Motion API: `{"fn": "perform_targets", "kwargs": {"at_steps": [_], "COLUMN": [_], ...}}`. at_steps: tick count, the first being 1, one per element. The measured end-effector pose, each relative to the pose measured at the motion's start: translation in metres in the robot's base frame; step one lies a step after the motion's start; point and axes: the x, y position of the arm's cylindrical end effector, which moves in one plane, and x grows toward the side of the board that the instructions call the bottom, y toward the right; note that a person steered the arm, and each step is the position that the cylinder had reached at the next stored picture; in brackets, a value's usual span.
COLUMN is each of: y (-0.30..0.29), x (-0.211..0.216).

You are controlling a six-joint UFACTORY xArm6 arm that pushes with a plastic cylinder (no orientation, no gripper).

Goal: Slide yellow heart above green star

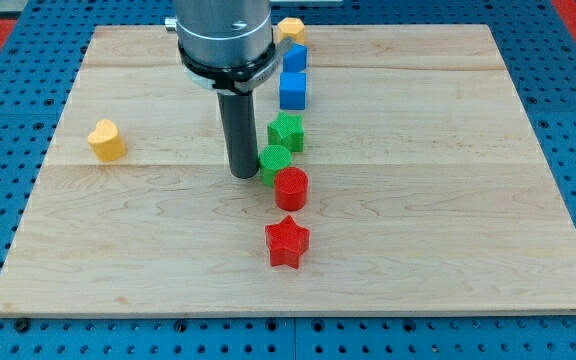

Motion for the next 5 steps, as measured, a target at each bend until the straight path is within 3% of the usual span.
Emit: {"fn": "perform_targets", "kwargs": {"at_steps": [1,2,3,4,5], "y": [0.000,-0.042,-0.125,-0.189,-0.201], "x": [0.000,0.013,0.038,-0.001,-0.029]}}
